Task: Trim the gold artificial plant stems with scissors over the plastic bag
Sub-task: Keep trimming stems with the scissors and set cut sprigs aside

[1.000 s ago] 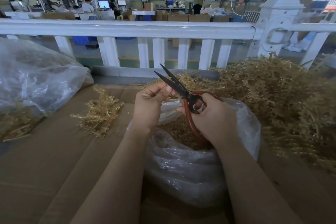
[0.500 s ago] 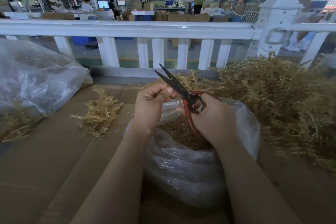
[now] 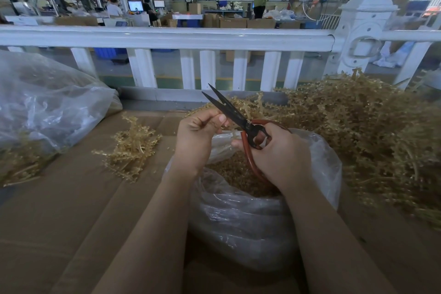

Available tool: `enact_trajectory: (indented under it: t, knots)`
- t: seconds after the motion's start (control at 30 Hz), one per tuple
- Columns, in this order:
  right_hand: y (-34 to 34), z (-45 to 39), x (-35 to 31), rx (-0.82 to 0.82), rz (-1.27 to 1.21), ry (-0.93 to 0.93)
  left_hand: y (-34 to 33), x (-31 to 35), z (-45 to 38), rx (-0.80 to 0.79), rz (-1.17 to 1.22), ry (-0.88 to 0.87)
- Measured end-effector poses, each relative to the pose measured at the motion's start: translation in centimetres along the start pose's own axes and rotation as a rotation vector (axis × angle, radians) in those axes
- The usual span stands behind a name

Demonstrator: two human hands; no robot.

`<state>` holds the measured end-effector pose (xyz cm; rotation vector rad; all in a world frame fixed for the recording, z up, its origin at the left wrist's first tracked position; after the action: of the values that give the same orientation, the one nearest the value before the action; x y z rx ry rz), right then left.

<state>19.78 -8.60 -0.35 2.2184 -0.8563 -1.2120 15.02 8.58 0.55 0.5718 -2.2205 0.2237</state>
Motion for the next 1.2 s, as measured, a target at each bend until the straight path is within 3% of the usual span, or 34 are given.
enact_trajectory:
  t: [0.87, 1.03, 1.2]
  knots:
    - [-0.2, 0.0, 0.2, -0.003, -0.054, 0.007, -0.1, -0.3, 0.1, -0.023, 0.028, 0.001]
    - [-0.9, -0.2, 0.9, -0.145, -0.340, -0.170, 0.3, -1.0, 0.1, 0.085, 0.147, 0.078]
    - [-1.8, -0.3, 1.0, -0.286, -0.555, -0.278, -0.2, -1.6, 0.2, 0.061, 0.231, 0.153]
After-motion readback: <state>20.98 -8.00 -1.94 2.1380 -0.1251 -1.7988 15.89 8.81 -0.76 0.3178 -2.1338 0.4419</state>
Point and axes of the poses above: each hand's wrist, its own z-axis away from the middle knuckle, its own y-axis out of the back of the hand, x = y × z, the point moved 7 cm from there along -z, towards the middle knuckle, and after that the axes turned 13 degrees about -y, right-handed, at the moved point
